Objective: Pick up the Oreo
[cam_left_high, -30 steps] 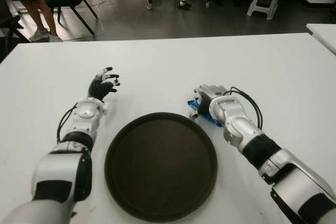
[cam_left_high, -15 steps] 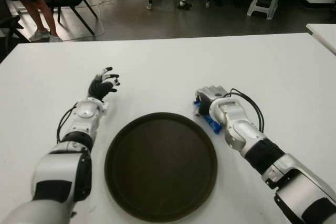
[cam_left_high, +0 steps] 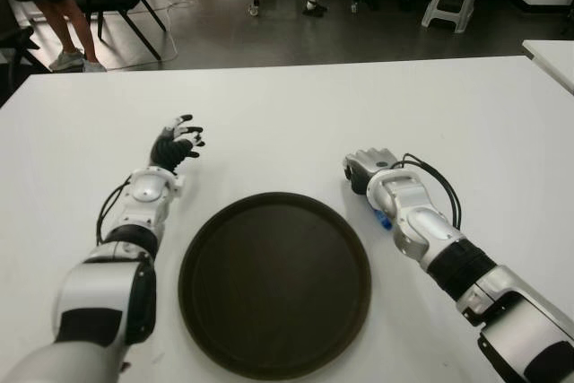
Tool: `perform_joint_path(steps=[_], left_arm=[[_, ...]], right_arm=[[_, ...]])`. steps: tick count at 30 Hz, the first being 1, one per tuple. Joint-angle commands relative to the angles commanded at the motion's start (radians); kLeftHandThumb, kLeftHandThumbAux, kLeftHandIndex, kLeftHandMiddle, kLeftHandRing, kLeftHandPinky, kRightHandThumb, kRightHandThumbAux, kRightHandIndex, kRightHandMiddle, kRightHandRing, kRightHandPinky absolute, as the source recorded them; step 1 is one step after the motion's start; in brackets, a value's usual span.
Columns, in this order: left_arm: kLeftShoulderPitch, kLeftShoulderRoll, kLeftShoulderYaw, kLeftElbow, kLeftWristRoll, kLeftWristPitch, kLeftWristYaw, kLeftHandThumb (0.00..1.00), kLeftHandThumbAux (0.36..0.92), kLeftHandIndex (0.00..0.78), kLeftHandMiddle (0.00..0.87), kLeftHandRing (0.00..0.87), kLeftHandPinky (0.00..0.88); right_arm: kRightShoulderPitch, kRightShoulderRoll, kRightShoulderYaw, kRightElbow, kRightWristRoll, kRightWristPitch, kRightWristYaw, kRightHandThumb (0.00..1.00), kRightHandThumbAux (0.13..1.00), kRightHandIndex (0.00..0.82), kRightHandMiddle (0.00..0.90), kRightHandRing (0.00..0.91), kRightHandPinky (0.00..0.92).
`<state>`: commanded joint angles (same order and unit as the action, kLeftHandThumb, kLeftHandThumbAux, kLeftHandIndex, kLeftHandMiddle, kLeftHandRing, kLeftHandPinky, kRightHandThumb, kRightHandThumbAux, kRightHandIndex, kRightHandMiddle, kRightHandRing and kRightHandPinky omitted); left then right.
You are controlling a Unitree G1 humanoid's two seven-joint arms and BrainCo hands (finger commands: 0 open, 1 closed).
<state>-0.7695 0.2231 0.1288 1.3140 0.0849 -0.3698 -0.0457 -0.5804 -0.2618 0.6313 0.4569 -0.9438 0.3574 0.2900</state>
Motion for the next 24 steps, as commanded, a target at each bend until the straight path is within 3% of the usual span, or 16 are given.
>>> perform_joint_path(steps=[24], left_arm=[[-0.003,-0.003,0.009,-0.002,-0.005,0.0,-0.002,0.362,0.632,0.138,0.257,0.327,0.392]], right_arm=[[0.004,-0.004,-0.04,-0.007,0.009,-0.006,-0.029,0.688,0.739,0.417,0.521,0.533,0.545]])
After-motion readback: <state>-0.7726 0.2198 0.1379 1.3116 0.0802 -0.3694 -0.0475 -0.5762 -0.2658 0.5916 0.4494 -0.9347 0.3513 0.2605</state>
